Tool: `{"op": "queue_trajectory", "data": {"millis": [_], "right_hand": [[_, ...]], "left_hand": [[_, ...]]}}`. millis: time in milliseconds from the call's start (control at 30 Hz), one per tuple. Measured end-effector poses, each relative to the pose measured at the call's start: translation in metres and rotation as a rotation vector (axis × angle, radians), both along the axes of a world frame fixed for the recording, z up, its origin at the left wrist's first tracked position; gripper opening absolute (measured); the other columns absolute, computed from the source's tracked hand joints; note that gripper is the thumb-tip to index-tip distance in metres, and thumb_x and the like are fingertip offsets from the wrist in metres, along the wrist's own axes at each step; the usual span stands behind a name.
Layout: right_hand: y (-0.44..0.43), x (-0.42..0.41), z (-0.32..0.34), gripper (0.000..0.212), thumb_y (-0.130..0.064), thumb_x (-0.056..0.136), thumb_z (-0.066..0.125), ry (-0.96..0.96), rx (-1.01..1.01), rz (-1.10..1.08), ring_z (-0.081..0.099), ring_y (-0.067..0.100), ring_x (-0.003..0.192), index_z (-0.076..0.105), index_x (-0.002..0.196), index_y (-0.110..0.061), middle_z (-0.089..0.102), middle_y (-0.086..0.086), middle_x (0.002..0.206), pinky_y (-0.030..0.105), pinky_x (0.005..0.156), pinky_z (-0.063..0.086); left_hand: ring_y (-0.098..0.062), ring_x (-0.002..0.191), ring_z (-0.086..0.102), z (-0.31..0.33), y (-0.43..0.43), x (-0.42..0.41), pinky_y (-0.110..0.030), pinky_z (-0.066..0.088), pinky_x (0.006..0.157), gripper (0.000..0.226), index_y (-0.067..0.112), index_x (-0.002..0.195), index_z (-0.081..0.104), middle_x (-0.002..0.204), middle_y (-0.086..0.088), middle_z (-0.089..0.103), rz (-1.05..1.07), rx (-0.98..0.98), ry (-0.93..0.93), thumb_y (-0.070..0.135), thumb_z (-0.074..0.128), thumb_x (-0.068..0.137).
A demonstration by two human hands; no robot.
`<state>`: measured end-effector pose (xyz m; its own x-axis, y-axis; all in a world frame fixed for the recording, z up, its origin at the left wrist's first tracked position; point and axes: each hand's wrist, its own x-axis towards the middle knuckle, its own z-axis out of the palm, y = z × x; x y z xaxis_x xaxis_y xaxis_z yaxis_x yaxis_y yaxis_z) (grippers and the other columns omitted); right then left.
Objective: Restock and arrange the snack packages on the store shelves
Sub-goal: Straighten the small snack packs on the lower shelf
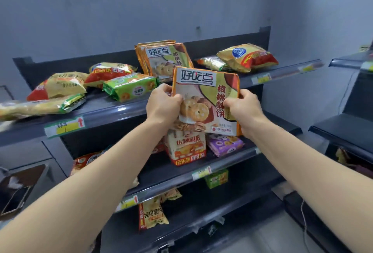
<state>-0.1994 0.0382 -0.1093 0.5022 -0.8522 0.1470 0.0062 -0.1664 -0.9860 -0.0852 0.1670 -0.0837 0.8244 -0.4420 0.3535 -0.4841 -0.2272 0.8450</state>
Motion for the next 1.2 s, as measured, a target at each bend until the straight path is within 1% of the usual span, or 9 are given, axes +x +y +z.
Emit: {"op": "queue_trajectory", "data": {"millis": [133,267,467,600,700,767,867,1000,1200], "right_hand": [[-0.023,0.024,0.035,0.02,-0.017,0.084,0.058,-0.046,-0.135,0.007,0.068,0.022,0.085,0.056,0.102,-0.023,0.068,0.002,0.098,0.044,0.076,0.059],[-0.041,0.057,0.062,0.031,-0.015,0.085,0.058,-0.042,-0.25,-0.002,0.067,0.017,0.084,0.057,0.114,-0.023,0.068,-0.004,0.094,0.041,0.078,0.058],[-0.063,0.108,0.086,0.041,-0.01,0.086,0.058,-0.05,-0.326,0.073,0.066,0.02,0.095,0.052,0.124,-0.023,0.067,0.0,0.104,0.04,0.081,0.057],[-0.073,0.136,0.086,0.042,-0.005,0.088,0.055,-0.07,-0.26,0.171,0.066,0.021,0.094,0.05,0.127,-0.021,0.066,0.003,0.106,0.039,0.079,0.059],[-0.079,0.152,0.081,0.035,-0.003,0.087,0.054,-0.047,-0.202,0.217,0.067,0.023,0.092,0.049,0.113,-0.027,0.066,0.005,0.104,0.042,0.079,0.058],[-0.083,0.161,0.078,0.03,-0.002,0.087,0.053,-0.016,-0.163,0.242,0.066,0.024,0.093,0.048,0.106,-0.025,0.066,0.007,0.105,0.042,0.08,0.058],[-0.092,0.173,0.074,0.024,-0.003,0.088,0.051,0.03,-0.117,0.274,0.065,0.023,0.09,0.049,0.105,-0.019,0.065,0.008,0.105,0.041,0.079,0.058],[-0.105,0.187,0.07,0.02,-0.003,0.086,0.051,0.029,-0.11,0.269,0.066,0.025,0.089,0.054,0.101,-0.016,0.067,0.008,0.1,0.045,0.079,0.058],[-0.118,0.197,0.069,0.023,-0.004,0.078,0.052,0.036,-0.121,0.38,0.066,0.028,0.092,0.056,0.093,-0.02,0.067,0.008,0.098,0.047,0.081,0.057]], "left_hand": [[-0.023,0.087,0.066,0.021,-0.02,0.017,-0.046,0.056,0.082,0.017,0.027,0.08,0.054,0.082,0.005,0.063,-0.005,-0.124,0.011,0.01,0.058,0.084],[-0.025,0.089,0.066,0.033,-0.04,0.046,-0.047,0.056,0.081,0.019,0.026,0.087,0.055,0.092,-0.002,0.067,-0.011,-0.258,0.033,0.007,0.059,0.086],[-0.023,0.09,0.065,0.043,-0.065,0.093,-0.045,0.057,0.08,0.027,0.027,0.086,0.052,0.09,0.0,0.065,0.041,-0.36,0.067,0.001,0.058,0.087],[-0.024,0.096,0.062,0.045,-0.073,0.119,-0.043,0.056,0.083,0.026,0.022,0.098,0.052,0.099,-0.002,0.064,0.081,-0.327,0.039,-0.002,0.054,0.088],[-0.023,0.098,0.061,0.044,-0.074,0.132,-0.031,0.054,0.077,0.032,0.017,0.11,0.053,0.104,-0.004,0.063,0.113,-0.234,0.019,-0.006,0.052,0.087],[-0.022,0.098,0.058,0.043,-0.075,0.138,-0.029,0.052,0.077,0.039,0.014,0.119,0.05,0.111,-0.006,0.062,0.138,-0.15,0.0,-0.008,0.051,0.087],[-0.022,0.097,0.055,0.043,-0.079,0.144,-0.03,0.051,0.077,0.041,0.013,0.121,0.049,0.116,-0.008,0.061,0.174,-0.059,-0.035,-0.008,0.05,0.086],[-0.03,0.111,0.056,0.048,-0.088,0.145,-0.041,0.053,0.089,0.039,0.011,0.122,0.049,0.123,-0.012,0.059,0.247,0.022,-0.053,-0.006,0.051,0.087],[-0.032,0.114,0.055,0.052,-0.1,0.146,-0.039,0.051,0.088,0.035,0.009,0.122,0.051,0.124,-0.012,0.059,0.422,0.135,-0.091,-0.001,0.052,0.089]]}}
